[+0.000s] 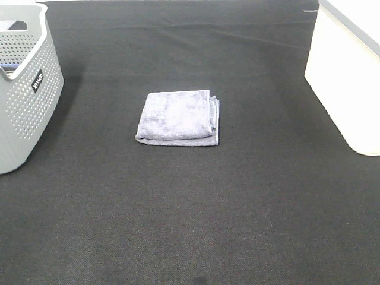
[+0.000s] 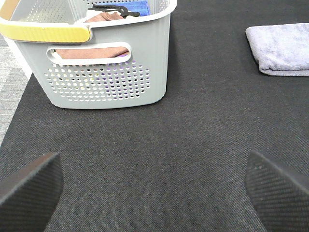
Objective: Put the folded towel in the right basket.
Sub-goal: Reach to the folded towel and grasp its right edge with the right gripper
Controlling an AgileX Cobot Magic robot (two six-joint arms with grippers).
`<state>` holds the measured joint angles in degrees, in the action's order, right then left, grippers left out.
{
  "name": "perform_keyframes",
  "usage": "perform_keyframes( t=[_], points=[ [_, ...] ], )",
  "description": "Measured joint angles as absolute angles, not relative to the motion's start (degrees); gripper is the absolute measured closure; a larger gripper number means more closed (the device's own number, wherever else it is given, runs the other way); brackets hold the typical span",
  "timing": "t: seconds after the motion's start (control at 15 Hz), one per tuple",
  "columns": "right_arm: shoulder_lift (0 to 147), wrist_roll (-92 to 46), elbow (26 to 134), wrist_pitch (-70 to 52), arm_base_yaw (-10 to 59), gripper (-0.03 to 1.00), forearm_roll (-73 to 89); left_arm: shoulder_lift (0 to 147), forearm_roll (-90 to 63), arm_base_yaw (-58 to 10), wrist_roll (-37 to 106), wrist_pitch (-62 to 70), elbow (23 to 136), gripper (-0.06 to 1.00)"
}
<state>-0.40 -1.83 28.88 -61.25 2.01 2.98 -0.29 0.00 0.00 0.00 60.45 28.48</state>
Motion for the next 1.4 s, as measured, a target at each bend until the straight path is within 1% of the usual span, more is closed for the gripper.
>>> perform_keyframes(
  t=[1.4],
  points=[
    [0.7,-1.8,29.3,-60.5,2.0,0.30,3.0,-0.3,0.0,0.0,0.0,60.4,28.5,-0.03]
  ],
)
